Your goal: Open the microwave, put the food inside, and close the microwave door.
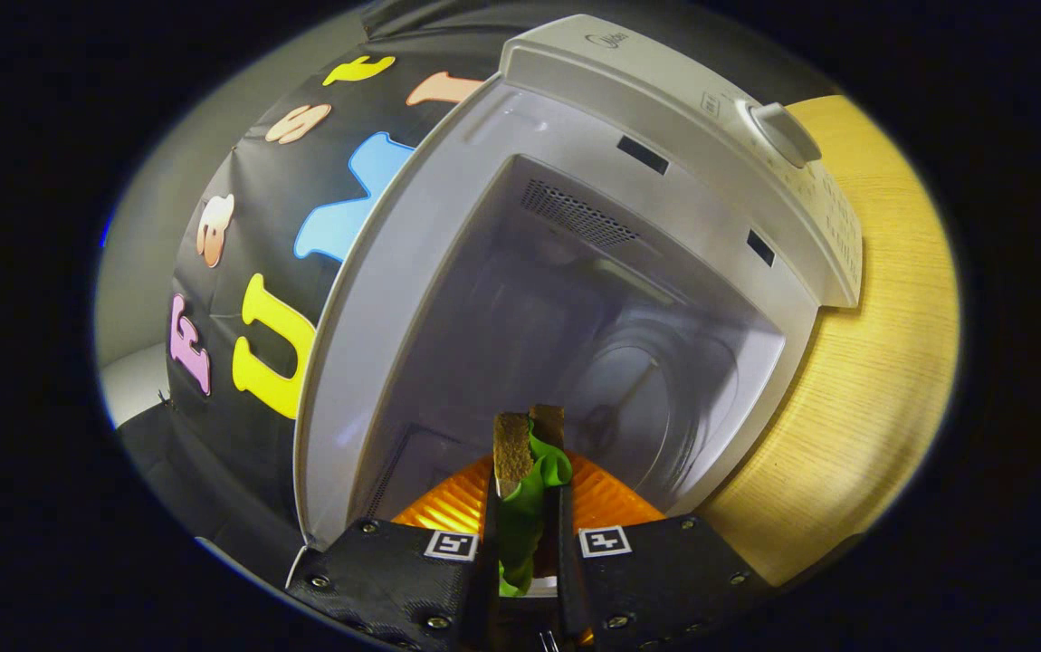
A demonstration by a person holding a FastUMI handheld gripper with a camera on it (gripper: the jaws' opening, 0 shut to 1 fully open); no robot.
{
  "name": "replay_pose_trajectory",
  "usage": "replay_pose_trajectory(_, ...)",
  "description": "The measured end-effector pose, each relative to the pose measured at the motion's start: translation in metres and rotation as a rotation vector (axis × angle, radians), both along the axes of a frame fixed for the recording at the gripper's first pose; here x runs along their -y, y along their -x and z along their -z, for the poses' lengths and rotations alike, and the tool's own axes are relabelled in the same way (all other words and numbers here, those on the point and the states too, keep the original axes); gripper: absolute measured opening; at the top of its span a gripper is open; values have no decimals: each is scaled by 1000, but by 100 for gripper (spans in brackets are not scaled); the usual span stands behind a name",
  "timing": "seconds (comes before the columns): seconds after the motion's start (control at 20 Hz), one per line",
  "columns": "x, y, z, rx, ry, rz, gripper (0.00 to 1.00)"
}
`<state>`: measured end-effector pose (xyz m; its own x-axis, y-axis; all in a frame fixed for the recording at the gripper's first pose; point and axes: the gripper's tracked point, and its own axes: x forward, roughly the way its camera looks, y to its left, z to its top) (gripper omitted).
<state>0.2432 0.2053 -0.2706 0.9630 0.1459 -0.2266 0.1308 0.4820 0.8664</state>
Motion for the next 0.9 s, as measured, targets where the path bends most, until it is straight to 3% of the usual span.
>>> replay_pose_trajectory(0.5,6,-27,29,-25,-18,95,27)
replay_pose_trajectory(0.8,4,-20,41,-80,41,70,45)
replay_pose_trajectory(0.85,5,-15,31,-69,53,64,51)
replay_pose_trajectory(0.9,8,-13,25,-60,83,67,68)
